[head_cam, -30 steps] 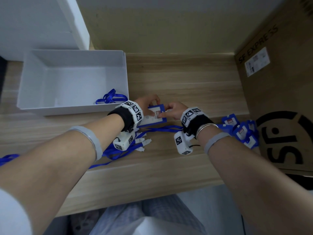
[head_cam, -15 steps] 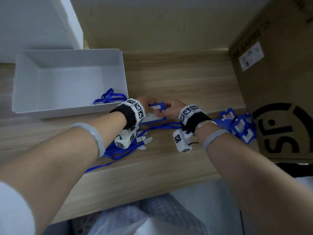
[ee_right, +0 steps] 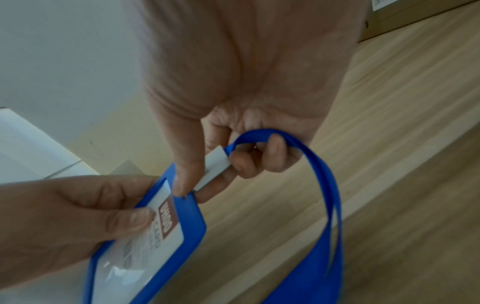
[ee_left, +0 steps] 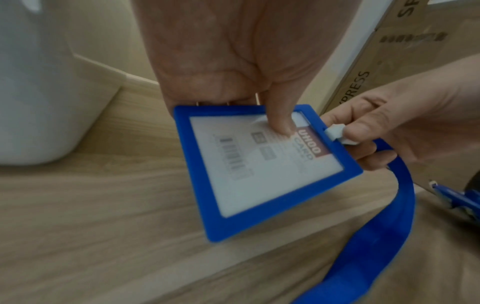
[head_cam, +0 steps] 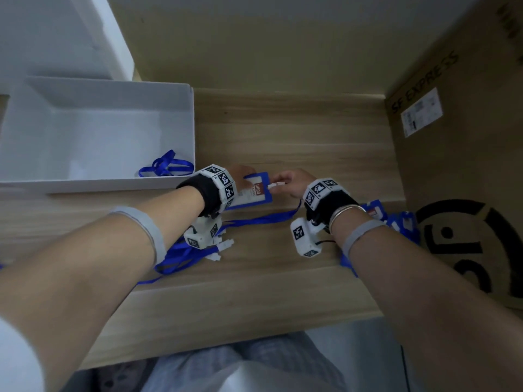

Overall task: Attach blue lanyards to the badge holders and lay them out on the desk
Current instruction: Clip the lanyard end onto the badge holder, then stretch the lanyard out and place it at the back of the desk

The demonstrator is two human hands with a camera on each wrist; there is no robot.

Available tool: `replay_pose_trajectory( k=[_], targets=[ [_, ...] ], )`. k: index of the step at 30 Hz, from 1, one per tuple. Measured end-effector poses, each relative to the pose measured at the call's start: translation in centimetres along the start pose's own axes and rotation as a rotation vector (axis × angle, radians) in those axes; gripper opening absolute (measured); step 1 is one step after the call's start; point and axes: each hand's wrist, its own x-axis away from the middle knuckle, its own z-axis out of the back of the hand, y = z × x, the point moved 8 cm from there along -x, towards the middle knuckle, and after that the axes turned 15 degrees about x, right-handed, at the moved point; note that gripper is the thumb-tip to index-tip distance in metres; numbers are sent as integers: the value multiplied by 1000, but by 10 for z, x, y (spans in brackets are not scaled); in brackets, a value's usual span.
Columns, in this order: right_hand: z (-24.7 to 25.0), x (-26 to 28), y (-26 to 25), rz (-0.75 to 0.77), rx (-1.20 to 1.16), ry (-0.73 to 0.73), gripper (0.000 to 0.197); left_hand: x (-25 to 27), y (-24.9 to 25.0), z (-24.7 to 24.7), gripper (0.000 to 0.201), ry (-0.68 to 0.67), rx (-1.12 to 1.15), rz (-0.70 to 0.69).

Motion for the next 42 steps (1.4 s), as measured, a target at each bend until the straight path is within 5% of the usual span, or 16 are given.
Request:
replay_pose_trajectory(
  k=[10, 17, 21, 26, 31, 37, 42],
  targets=[
    [12, -11, 15, -28, -37, 26, 36, -7, 2, -3, 46, 118, 125, -28],
    [20, -15, 16, -45, 25, 95, 28, -7, 10, -14, 98, 63, -138, -44],
    [28, -13, 18, -47, 17, 157, 26, -9, 15, -15, 89, 137, -198, -64],
    [46, -6, 21, 14, 45, 50, 44, -17, 16, 5, 80, 208, -187, -45],
    [92, -1, 32, 10, 27, 76, 8, -24, 25, 36, 77, 265, -14, -60],
    [114, 0, 33, 16, 46, 36, 17, -28, 34, 58, 48, 349, -16, -67],
    [120, -8, 34, -11, 156, 65, 17, -34, 26, 62, 63, 362, -10, -34]
  ],
)
